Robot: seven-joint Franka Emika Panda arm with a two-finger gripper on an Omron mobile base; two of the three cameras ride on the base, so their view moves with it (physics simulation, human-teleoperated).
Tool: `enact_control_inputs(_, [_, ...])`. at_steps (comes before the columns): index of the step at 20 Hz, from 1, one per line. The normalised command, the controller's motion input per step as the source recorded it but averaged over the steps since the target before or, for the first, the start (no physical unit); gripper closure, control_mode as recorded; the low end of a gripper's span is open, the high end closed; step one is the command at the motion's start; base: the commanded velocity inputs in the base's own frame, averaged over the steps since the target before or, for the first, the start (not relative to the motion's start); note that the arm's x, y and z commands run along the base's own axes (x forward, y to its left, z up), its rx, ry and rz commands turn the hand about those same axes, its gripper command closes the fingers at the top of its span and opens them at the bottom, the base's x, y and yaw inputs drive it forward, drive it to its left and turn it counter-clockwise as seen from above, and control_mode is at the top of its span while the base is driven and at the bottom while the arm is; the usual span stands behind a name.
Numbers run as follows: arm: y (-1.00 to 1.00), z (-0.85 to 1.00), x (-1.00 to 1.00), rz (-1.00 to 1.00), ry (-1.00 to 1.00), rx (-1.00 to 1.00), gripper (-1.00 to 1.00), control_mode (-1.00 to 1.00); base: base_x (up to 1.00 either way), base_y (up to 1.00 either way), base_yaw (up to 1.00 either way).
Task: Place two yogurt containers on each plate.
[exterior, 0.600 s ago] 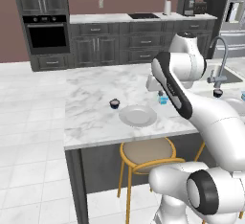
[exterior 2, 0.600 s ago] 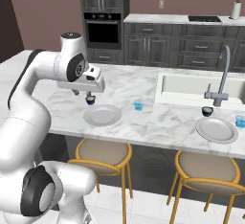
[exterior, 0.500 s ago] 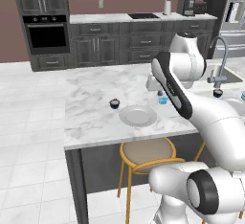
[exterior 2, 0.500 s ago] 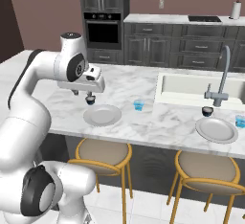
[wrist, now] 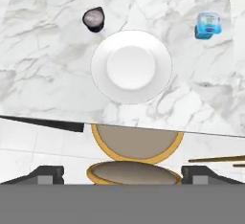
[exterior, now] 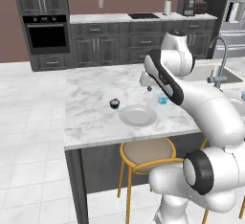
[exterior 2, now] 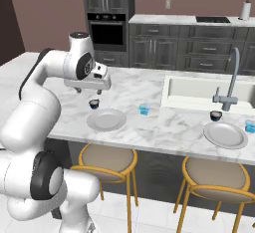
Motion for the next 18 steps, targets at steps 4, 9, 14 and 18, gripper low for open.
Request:
enact_control_inputs(4, [0.77,-0.04,0.41,0.00,0.00,0.00,-1.00,-1.00,0.00,0.00,0.00])
enact_control_inputs(9, [0.80,-0.21,0.36,0.00,0.00,-0.02,-1.00,-1.00,0.00,0.00,0.00])
enact_control_inputs(14, [0.16,-0.34,0.42,0.00,0.00,0.00,-1.00,-1.00,0.00,0.00,0.00])
enact_control_inputs(18, [0.01,-0.53,0.54,0.00,0.00,0.01,-1.00,-1.00,0.00,0.00,0.00])
